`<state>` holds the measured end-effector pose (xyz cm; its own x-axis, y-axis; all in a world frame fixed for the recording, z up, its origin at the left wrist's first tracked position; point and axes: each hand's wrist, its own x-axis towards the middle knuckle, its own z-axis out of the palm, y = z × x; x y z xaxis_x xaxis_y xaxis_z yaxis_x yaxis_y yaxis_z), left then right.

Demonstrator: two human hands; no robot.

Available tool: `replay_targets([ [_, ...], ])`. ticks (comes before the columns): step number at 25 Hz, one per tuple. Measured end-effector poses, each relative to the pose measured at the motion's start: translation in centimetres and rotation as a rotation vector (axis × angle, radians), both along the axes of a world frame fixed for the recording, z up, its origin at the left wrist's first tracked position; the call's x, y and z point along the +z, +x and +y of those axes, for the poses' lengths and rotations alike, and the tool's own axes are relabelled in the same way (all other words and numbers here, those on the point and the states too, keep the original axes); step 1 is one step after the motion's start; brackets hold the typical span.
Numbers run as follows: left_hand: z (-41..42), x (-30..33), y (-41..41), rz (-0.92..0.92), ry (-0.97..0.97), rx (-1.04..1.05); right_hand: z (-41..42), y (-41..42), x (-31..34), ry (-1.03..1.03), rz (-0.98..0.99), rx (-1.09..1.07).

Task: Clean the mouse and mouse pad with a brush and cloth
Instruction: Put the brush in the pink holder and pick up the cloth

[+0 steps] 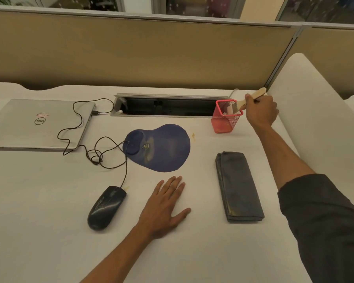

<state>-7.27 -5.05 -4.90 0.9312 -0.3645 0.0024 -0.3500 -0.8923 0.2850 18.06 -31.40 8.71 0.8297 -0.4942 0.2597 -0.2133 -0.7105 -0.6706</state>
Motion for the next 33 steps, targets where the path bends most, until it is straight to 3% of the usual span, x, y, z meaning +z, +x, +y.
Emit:
replay_targets([
  [5, 0.0, -0.2, 0.0, 0.005, -0.018, 0.012, 0.8, 1.3, -1.7, 0.017, 0.15, -0.03],
  [12, 0.0, 0.1, -0.4, -0.022, -0.009, 0.021, 0.1, -2.7, -0.4, -0.063, 0.001, -0.052],
  [16, 0.0, 0.7, -1.5, -0.057, -0.028, 0.052, 1.2, -9.7, -2.2, -0.016, -0.033, 0.196],
  [18, 0.1, 1.0, -2.5, -0.073, -0.042, 0.074, 2.0, -13.6, -4.1, -0.039, 0.024, 0.345],
  [22, 0.9, 1.0, -5.3, -0.089, -0.059, 0.106, 1.8, -18.7, -7.6, -0.422, 0.285, 0.414],
  [25, 1.8, 1.1, -7.1, -0.101, -0.071, 0.121, 1.8, -21.3, -9.6, -0.46, 0.481, 0.453],
  [30, 3.5, 1.4, -9.4, -0.141, -0.087, 0.136, 3.5, -22.2, -9.2, -0.494, 0.31, 0.369],
  [33, 5.1, 1.8, -10.5, -0.219, -0.088, 0.145, 4.2, -22.2, -9.7, -0.47, 0.441, 0.374],
])
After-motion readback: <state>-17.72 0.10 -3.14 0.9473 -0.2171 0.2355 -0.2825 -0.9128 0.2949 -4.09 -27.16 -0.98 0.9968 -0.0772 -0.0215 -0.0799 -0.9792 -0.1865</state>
